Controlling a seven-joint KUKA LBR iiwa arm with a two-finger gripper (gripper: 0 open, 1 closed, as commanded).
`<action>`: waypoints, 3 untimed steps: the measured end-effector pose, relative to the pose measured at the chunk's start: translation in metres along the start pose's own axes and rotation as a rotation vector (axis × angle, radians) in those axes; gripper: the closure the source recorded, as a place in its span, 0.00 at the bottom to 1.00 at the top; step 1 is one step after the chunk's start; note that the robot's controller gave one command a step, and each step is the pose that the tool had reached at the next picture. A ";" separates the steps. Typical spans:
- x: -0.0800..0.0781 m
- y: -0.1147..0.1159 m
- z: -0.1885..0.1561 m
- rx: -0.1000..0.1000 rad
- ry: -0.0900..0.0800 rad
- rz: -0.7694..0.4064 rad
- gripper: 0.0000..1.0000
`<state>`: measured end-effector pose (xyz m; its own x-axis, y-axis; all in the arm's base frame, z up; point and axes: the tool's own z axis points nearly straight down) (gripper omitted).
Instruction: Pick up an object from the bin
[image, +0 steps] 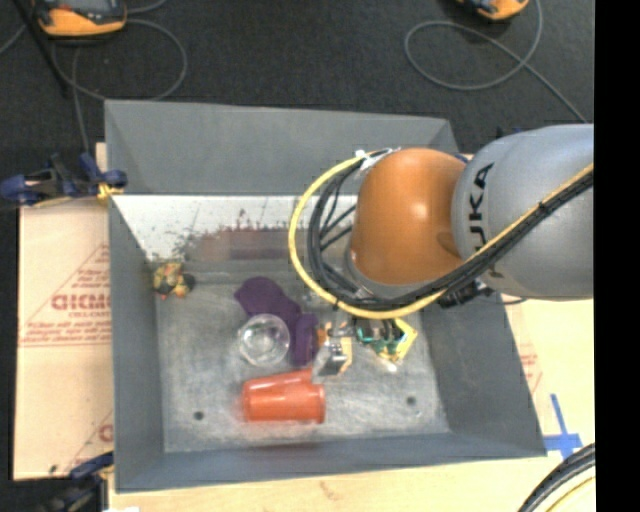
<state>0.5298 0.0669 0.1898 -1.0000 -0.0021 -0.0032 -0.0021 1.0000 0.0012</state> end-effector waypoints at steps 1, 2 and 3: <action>0.014 0.016 0.037 0.001 -0.004 -0.074 0.00; 0.038 -0.008 0.093 -0.005 -0.003 -0.409 1.00; 0.038 -0.008 0.093 -0.005 -0.003 -0.408 1.00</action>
Offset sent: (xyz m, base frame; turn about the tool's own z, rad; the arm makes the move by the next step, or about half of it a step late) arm -0.0400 -0.0118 -0.0990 -0.4098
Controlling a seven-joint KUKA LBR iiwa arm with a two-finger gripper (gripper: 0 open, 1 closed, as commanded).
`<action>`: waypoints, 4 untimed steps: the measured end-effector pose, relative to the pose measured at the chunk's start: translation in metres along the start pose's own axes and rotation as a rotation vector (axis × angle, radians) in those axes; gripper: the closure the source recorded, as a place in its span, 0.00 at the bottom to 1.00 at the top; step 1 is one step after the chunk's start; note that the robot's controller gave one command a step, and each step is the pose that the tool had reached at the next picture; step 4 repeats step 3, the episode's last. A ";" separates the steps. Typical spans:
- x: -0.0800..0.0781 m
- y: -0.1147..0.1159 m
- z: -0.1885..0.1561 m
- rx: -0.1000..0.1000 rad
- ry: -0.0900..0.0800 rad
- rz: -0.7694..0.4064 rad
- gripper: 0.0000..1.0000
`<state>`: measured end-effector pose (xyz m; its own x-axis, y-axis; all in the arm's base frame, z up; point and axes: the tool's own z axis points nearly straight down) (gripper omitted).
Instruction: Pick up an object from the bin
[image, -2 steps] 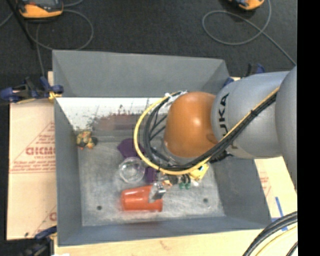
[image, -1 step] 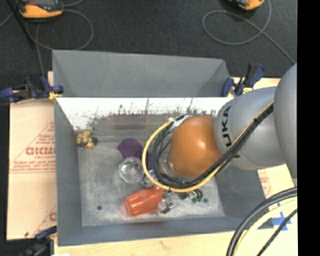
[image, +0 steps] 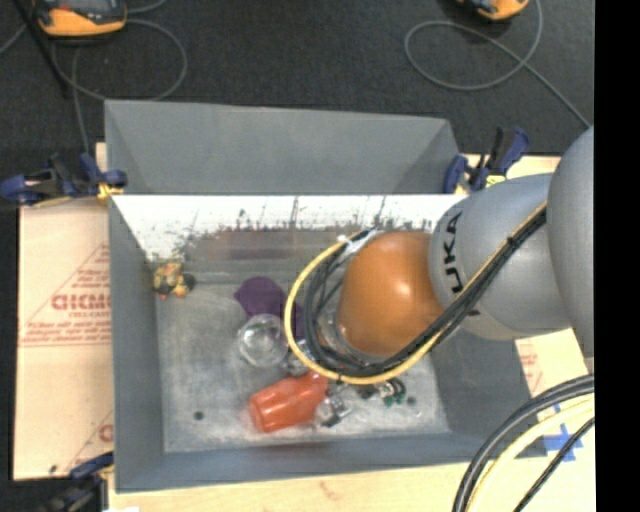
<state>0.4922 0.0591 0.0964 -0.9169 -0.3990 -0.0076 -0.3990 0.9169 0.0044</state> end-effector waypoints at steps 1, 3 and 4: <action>0.003 -0.002 -0.043 0.003 0.012 -0.017 1.00; 0.011 -0.021 -0.134 0.005 0.005 -0.035 1.00; 0.011 -0.021 -0.134 0.005 0.005 -0.035 1.00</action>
Offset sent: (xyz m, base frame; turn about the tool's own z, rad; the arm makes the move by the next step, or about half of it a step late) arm -0.0020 0.0011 0.1062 -0.0174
